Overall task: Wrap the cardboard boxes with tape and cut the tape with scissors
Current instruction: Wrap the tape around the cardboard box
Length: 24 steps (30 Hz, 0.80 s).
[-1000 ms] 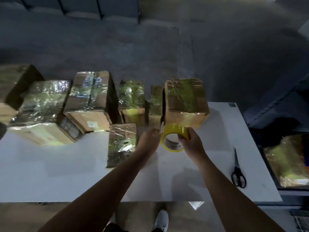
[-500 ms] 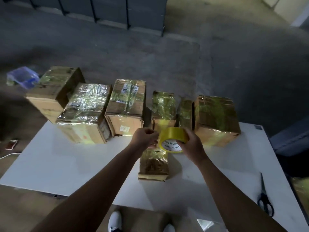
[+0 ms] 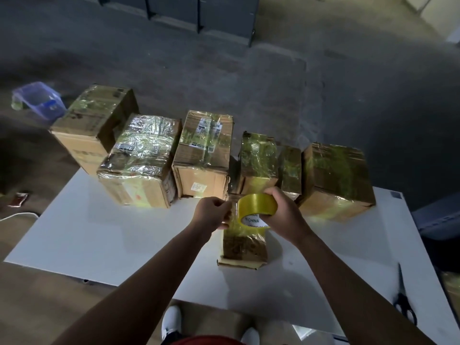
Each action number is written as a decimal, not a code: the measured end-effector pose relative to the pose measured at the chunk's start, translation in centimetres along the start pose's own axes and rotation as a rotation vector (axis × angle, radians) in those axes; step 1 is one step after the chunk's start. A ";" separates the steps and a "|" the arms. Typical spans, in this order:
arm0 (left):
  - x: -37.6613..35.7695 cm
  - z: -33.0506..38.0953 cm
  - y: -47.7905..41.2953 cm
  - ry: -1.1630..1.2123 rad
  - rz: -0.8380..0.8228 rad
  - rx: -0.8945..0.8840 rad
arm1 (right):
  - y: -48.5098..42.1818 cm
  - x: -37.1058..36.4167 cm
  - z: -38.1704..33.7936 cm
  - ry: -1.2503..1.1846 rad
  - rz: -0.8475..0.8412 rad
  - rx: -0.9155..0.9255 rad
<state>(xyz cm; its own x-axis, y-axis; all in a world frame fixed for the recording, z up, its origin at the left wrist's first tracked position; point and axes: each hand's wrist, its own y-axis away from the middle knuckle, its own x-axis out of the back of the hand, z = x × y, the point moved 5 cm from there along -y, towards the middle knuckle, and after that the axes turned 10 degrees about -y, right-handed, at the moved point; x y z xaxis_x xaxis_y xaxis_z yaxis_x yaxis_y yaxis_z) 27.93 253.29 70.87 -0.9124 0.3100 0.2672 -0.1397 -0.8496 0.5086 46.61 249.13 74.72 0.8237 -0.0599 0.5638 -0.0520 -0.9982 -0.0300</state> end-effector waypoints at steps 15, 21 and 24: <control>0.1 -3.5 -0.2 -0.076 0.095 0.019 | 0.0 -2.0 -2.5 0.258 -0.135 0.109; 2.1 -3.9 -1.5 -0.081 0.148 0.003 | -0.5 -1.9 -2.9 0.474 -0.209 0.125; 2.3 -4.3 -2.0 -0.054 0.162 0.024 | -1.4 -2.8 -3.7 0.599 -0.249 0.115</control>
<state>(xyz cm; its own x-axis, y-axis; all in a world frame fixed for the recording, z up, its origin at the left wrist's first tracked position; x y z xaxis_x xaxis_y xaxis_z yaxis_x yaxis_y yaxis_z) 24.47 253.84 66.93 -0.9003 0.1925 0.3905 0.0175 -0.8802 0.4742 42.32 250.66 76.24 0.3451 0.1522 0.9262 0.1876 -0.9780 0.0908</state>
